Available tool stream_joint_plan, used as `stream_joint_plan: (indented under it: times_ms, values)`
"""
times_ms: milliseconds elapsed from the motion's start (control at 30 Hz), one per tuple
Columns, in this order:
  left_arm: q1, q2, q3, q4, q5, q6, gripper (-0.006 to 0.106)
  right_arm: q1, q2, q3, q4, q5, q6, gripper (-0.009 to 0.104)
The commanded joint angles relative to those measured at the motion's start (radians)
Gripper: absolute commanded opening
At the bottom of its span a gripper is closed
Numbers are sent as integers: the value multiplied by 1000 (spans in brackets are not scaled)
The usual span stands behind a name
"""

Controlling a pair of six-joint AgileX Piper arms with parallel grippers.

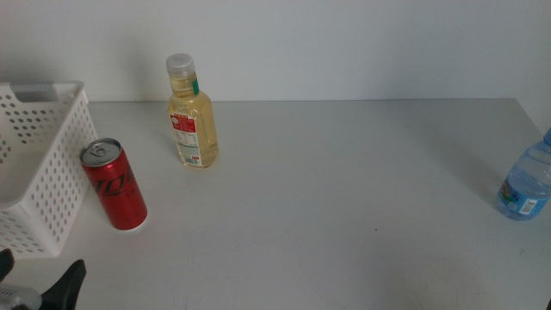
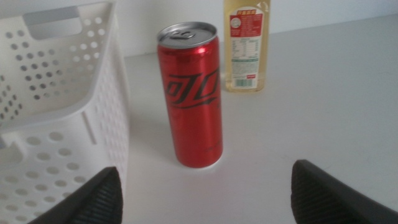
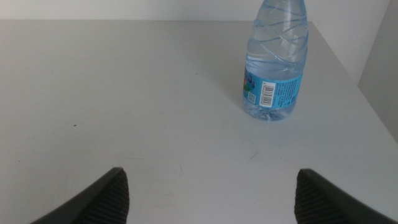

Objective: Use arms to grab the bottles and put them into the dustbin to the left of the table.

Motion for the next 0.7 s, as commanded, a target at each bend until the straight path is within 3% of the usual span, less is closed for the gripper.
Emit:
stream_joint_plan:
  times_ms: [0,400,667]
  values:
    - [-25,79,2,-4,-178,-8,93,2,-21,-9,-11,-72,-5,94]
    - [-33,582,2,-25,-586,-7,93,2,-21,-9,-11,-72,-5,94]
    - [-33,687,3,-143,-748,-6,93,2,-21,-9,-11,-72,-5,94]
